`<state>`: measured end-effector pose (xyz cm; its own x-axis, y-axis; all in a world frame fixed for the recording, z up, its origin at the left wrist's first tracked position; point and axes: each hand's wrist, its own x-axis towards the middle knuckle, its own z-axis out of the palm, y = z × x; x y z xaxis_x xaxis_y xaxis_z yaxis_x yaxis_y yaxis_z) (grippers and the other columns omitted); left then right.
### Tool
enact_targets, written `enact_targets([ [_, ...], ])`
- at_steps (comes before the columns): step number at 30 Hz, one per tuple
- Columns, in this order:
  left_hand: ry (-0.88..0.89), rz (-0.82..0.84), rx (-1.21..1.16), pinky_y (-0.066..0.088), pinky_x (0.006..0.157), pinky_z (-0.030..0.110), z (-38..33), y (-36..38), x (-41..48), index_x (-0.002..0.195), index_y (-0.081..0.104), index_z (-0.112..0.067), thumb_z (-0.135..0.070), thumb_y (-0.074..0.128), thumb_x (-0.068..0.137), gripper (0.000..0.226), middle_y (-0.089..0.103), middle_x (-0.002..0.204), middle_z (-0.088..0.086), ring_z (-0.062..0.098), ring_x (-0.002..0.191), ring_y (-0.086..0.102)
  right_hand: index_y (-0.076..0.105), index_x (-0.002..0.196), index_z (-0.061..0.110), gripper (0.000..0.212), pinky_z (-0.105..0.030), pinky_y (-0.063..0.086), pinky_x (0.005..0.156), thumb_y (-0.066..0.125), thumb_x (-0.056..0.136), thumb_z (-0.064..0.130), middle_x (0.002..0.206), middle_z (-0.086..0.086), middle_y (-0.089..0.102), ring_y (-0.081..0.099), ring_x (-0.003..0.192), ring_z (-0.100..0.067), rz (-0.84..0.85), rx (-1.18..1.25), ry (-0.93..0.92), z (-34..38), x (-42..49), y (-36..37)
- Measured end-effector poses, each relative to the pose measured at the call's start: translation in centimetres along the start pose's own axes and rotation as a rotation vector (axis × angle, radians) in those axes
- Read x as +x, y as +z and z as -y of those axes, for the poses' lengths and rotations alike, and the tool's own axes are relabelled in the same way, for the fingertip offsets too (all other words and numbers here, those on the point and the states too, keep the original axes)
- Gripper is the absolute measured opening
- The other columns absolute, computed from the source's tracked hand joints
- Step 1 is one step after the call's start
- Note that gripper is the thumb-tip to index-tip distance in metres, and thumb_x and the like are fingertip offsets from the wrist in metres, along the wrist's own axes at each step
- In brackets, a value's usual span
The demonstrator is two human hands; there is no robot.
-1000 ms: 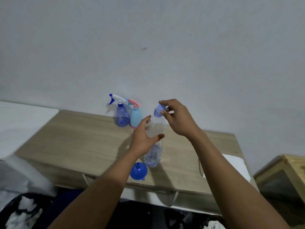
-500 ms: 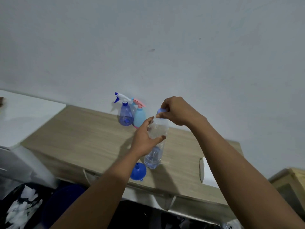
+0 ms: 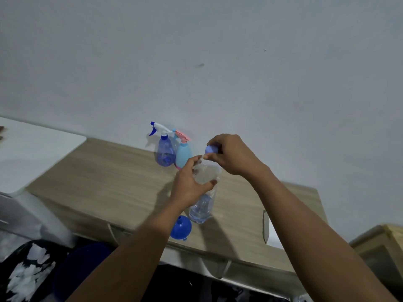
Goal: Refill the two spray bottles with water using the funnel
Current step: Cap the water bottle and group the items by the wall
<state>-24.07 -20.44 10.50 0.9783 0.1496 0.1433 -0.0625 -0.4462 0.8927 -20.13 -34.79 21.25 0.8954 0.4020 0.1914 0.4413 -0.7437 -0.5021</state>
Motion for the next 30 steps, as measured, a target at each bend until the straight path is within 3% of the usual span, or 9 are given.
enact_targets([
  [2,-0.002,-0.009,0.033,0.043,0.078,0.016,-0.1,0.2,0.0,0.131,0.044,-0.033,-0.048,0.086,0.065,0.080,0.055,0.124,-0.014,0.007,0.108,0.053,0.069,0.090,0.013,0.039,-0.031,0.053,0.065,0.080,0.077,0.048,0.084,0.002,0.069,0.063,0.075,-0.016,-0.114,0.011,0.089,-0.4,0.0,1.0],
  [5,-0.006,0.000,0.070,0.046,0.084,0.024,-0.3,0.9,-0.1,0.133,0.042,-0.032,-0.051,0.085,0.066,0.082,0.055,0.129,-0.012,0.006,0.109,0.052,0.052,0.070,0.015,0.051,-0.032,0.041,0.051,0.079,0.070,0.059,0.063,0.005,0.055,0.052,0.057,-0.014,-0.302,0.106,0.285,-0.6,-0.3,2.6],
  [12,-0.014,0.001,0.035,0.050,0.094,0.030,0.3,0.7,0.2,0.134,0.041,-0.032,-0.049,0.086,0.065,0.085,0.055,0.134,-0.009,0.013,0.120,0.054,0.050,0.071,0.016,0.056,-0.028,0.036,0.048,0.080,0.065,0.064,0.064,0.004,0.055,0.054,0.058,-0.016,-0.379,0.155,0.388,0.8,-0.1,3.9],
  [15,-0.033,0.015,0.032,0.047,0.093,0.028,0.3,0.4,0.3,0.139,0.038,-0.032,-0.051,0.086,0.064,0.091,0.054,0.136,-0.006,0.014,0.124,0.053,0.059,0.085,0.020,0.058,-0.026,0.046,0.056,0.079,0.061,0.069,0.077,0.006,0.061,0.058,0.068,-0.010,-0.360,0.287,0.326,0.3,-0.7,4.3],
  [18,0.002,0.058,0.023,0.048,0.097,0.030,0.8,0.0,0.3,0.147,0.027,-0.037,-0.054,0.086,0.060,0.107,0.049,0.142,-0.011,0.008,0.125,0.048,0.060,0.112,0.024,0.048,-0.021,0.046,0.068,0.070,0.081,0.059,0.092,0.005,0.063,0.060,0.080,-0.005,-0.439,0.523,0.312,-1.1,-2.7,5.7],
  [21,-0.022,0.113,-0.008,0.045,0.102,0.029,3.1,-0.9,-0.2,0.149,0.019,-0.044,-0.055,0.091,0.048,0.124,0.046,0.141,-0.019,0.001,0.126,0.045,0.056,0.124,0.022,0.038,-0.025,0.046,0.079,0.054,0.097,0.048,0.100,0.013,0.062,0.058,0.087,0.003,-0.507,0.689,0.366,-3.7,-5.7,9.4],
  [24,-0.098,0.175,0.104,0.040,0.110,0.036,7.2,-1.6,-1.5,0.150,0.029,-0.032,-0.058,0.092,0.042,0.127,0.044,0.148,-0.012,0.007,0.134,0.043,0.048,0.135,0.023,0.061,-0.026,0.049,0.084,0.048,0.087,0.061,0.104,0.006,0.058,0.056,0.091,-0.006,-0.439,0.738,0.473,-5.9,-8.7,13.8],
  [27,-0.188,0.247,0.339,0.039,0.110,0.038,11.4,-2.0,-3.2,0.146,0.039,-0.024,-0.077,0.079,0.032,0.132,0.050,0.143,-0.003,0.017,0.132,0.046,0.038,0.142,0.031,0.075,-0.020,0.049,0.091,0.063,0.079,0.063,0.132,-0.001,0.052,0.055,0.111,-0.007,-0.273,0.715,0.577,-6.8,-10.3,17.3],
  [30,-0.208,0.349,0.451,0.037,0.108,0.035,13.8,-2.1,-4.2,0.140,0.047,-0.024,-0.078,0.078,0.032,0.125,0.054,0.138,-0.003,0.019,0.128,0.047,0.034,0.149,0.028,0.102,-0.037,0.050,0.104,0.081,0.065,0.063,0.145,0.009,0.046,0.052,0.124,-0.007,-0.200,0.704,0.607,-6.5,-10.3,19.2],
])
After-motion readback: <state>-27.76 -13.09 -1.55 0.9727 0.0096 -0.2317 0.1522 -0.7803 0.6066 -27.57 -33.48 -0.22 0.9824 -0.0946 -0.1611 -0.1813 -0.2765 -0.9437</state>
